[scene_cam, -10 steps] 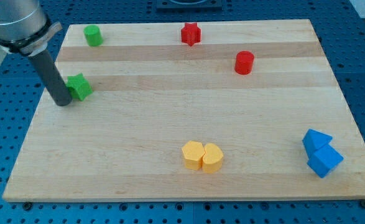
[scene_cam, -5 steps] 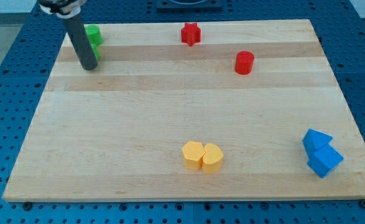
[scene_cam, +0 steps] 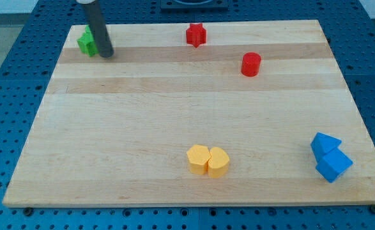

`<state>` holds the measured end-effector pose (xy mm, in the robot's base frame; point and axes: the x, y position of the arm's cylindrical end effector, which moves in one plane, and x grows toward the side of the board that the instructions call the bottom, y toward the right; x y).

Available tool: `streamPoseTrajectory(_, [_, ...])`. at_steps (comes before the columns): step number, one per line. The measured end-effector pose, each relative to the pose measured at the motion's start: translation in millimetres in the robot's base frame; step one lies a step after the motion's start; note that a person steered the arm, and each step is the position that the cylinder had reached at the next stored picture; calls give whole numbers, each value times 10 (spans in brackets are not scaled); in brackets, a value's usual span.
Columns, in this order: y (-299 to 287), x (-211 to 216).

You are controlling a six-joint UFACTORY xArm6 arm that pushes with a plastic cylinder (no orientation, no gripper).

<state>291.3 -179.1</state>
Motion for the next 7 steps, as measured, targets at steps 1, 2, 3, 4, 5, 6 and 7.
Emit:
streamPoseTrajectory(1, [435, -60])
streamPoseTrajectory(2, [758, -297])
streamPoseTrajectory(3, [1060, -474])
streamPoseTrajectory(4, [1417, -525])
streamPoseTrajectory(5, [1750, -533])
streamPoseTrajectory(6, [2041, -533])
streamPoseTrajectory(7, [2330, -517])
